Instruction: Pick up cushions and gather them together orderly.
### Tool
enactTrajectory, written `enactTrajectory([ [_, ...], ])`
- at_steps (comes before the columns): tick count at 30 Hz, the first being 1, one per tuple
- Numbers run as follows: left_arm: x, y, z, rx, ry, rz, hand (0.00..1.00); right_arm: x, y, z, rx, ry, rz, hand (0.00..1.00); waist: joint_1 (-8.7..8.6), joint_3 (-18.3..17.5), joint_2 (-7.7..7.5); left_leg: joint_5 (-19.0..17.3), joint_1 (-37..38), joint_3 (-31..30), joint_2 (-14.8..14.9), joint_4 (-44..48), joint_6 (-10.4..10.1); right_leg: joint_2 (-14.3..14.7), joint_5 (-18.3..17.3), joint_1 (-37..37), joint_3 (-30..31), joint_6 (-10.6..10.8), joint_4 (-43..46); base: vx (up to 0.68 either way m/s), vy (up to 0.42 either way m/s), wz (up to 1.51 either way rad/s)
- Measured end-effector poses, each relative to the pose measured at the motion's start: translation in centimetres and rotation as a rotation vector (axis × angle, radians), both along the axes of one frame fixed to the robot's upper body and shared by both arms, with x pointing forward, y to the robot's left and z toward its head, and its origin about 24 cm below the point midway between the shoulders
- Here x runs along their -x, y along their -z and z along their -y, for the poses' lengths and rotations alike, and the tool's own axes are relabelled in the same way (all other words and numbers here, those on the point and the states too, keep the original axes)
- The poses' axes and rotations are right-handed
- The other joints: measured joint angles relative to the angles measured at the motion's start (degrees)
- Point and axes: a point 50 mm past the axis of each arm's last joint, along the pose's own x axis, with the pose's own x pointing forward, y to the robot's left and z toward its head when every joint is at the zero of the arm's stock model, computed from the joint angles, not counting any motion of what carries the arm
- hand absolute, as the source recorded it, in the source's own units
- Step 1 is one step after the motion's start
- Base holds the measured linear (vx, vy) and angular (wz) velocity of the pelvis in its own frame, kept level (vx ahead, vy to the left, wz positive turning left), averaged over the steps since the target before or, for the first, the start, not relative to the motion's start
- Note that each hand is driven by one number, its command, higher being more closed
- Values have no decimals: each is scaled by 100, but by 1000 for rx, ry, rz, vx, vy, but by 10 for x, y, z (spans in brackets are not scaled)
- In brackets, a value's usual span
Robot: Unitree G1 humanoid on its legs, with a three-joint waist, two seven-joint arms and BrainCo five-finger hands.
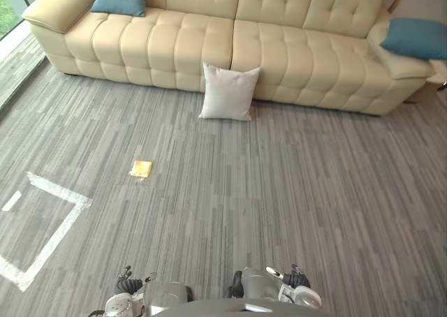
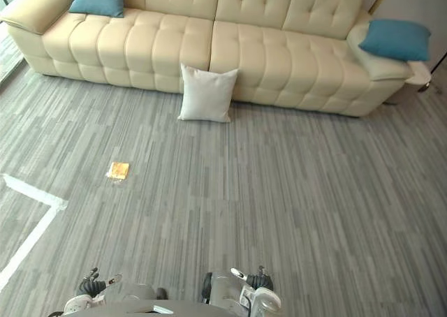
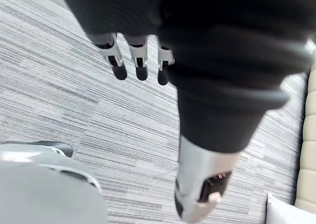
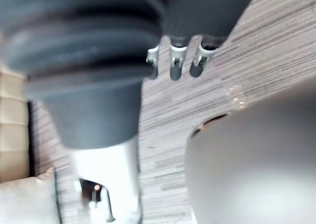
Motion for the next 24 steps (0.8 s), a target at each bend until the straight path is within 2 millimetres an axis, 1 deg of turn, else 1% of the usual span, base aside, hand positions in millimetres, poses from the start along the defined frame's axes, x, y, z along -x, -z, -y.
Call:
enactTrajectory([
  [1, -1, 0, 0, -5, 15, 1, 0, 2, 1, -2, -8, 5, -6, 0, -55, -9, -73, -33, 265, -129, -44, -36, -167, 56, 682, 56, 211, -297, -657, 731, -170, 52],
  [2, -1, 0, 3, 3, 12, -1, 0, 2, 1, -1, -12, 12, -2, 0, -77, -9, -70, -70, 393, -175, -1, -28, -244, 75, 1239, 126, 244, -747, -579, 746, -206, 28],
  [3, -6, 0, 11, 29, 6, 10, 0, -9, -4, 2, -8, 6, 33, 0, -54, 67, 204, 42, 423, -151, 244, 219, -466, 165, 767, 123, 114, -814, -81, 838, -279, 16],
  [4, -11, -2, 13, 41, -13, 28, 0, -11, -5, 2, -8, 0, 44, 0, -90, 84, 235, 396, 238, -144, 277, 754, -570, 142, 404, 183, 74, -844, 175, 684, -234, 10],
  [5, -11, -2, 13, 44, -24, 30, 0, -11, -6, 2, -7, -3, 45, 0, -96, 86, 237, 635, 69, -141, 299, 1194, -500, 144, 256, 303, 76, -843, 189, 655, -246, 22],
  [6, -9, -1, 13, 52, -51, 30, 0, -12, -6, 1, -9, -6, 48, 0, -105, 98, 242, 1143, -318, -195, 409, 2269, -522, 190, 88, 659, 95, -854, 41, 522, -183, 12],
  [7, -8, -2, 12, 56, -64, 32, 0, -11, -6, 0, -11, -6, 46, 0, -114, 102, 249, 1163, -503, -221, 479, 2843, -583, 244, 49, 881, 102, -853, -87, 752, -256, 16],
  [8, -9, -3, 12, 59, -81, 43, 0, -10, -5, -3, -14, -19, 45, 0, -117, 121, 246, 1171, -888, -182, 617, 3864, -621, 361, 36, 1379, 139, -865, -403, 696, -224, 11],
  [9, -9, -4, 12, 66, -90, 56, 0, -10, -5, -8, -18, -38, 41, 0, -79, 145, 219, 1157, -1203, 31, 809, 4654, -598, 463, 4, 1892, 233, -864, -718, 522, -159, 7],
  [10, -10, -5, 12, 69, -94, 63, 0, -10, -4, -9, -22, -41, 41, 0, -52, 156, 210, 1124, -1398, 174, 918, 4969, -542, 498, -32, 2148, 265, -844, -869, 448, -124, -7],
  [11, -13, -7, 13, 71, -97, 78, 0, -11, -5, -12, -30, -40, 45, 0, 10, 163, 201, 1024, -1760, 391, 1062, 5338, -440, 554, -111, 2480, 386, -793, -1076, 377, -82, -30],
  [12, -17, -9, 13, 70, -96, 99, 0, -13, -5, -16, -44, -35, 52, 0, 106, 164, 210, 859, -2268, 533, 1156, 5450, -363, 611, -154, 2768, 502, -757, -1328, 355, -60, -36],
  [13, -19, -11, 12, 67, -96, 108, 0, -14, -5, -18, -50, -35, 53, 0, 143, 165, 211, 796, -2474, 571, 1169, 5423, -316, 624, -162, 2857, 544, -746, -1423, 339, -23, -43],
  [14, -22, -13, 10, 59, -97, 127, 0, -12, -4, -21, -61, -32, 49, 0, 195, 181, 201, 626, -2896, 648, 1171, 5170, -213, 640, -164, 3083, 647, -741, -1616, 278, 4, -35],
  [15, -23, -14, 8, 53, -96, 138, 0, -11, -3, -23, -67, -29, 44, 0, 216, 190, 185, 522, -3111, 695, 1144, 4844, -140, 637, -178, 3256, 714, -715, -1746, 434, 53, -43],
  [16, -24, -15, 7, 47, -94, 145, 0, -12, -3, -26, -77, -31, 48, 0, 253, 220, 135, 445, -3309, 690, 1068, 4196, -108, 613, -221, 3486, 829, -642, -1869, 374, 86, -38],
  [17, -25, -16, 6, 47, -95, 149, 0, -12, -3, -27, -80, -29, 49, 0, 279, 224, 136, 435, -3366, 668, 1020, 3828, -99, 580, -255, 3589, 892, -588, -1907, 455, 147, -50],
  [18, -26, -16, 6, 45, -95, 155, 0, -10, -2, -25, -78, -18, 46, 0, 319, 233, 94, 507, -3406, 576, 862, 2878, -161, 481, -339, 3782, 1011, -459, -1990, 367, 178, -48],
  [19, -26, -16, 7, 45, -95, 156, 0, -6, -1, -24, -74, -15, 35, 0, 331, 223, 87, 669, -3385, 464, 746, 2234, -177, 427, -427, 3858, 1078, -349, -2010, 430, 253, -62],
  [20, -24, -16, 7, 46, -97, 153, 0, -4, -1, -23, -72, -16, 32, 0, 333, 209, 108, 949, -3399, 251, 669, 1729, -97, 367, -588, 3959, 1201, -204, -1983, 470, 337, -69],
  [21, -20, -14, 5, 44, -103, 144, 0, -3, 0, -26, -80, -16, 27, 0, 353, 103, 42, 1389, -3383, 192, 579, 1811, 29, 237, -799, 3979, 1378, -60, -1845, 446, 337, -73],
  [22, -18, -14, 1, 34, -105, 142, 0, 5, 4, -28, -89, -9, 7, 0, 379, -2, -47, 1400, -3364, 253, 493, 1926, 113, 94, -920, 3941, 1507, 37, -1682, 413, 288, -71],
  [23, -17, -14, -3, 24, -105, 135, 0, 9, 5, -29, -92, -13, -6, 0, 428, -72, -165, 1231, -3320, 444, 473, 2006, 126, -50, -963, 3791, 1548, 71, -1334, 427, 236, -59],
  [24, -16, -13, -4, 22, -105, 129, 0, 9, 6, -33, -98, -25, -8, 0, 453, -92, -222, 1107, -3238, 568, 471, 2002, 156, -135, -960, 3608, 1562, 81, -968, 495, 269, -67],
])
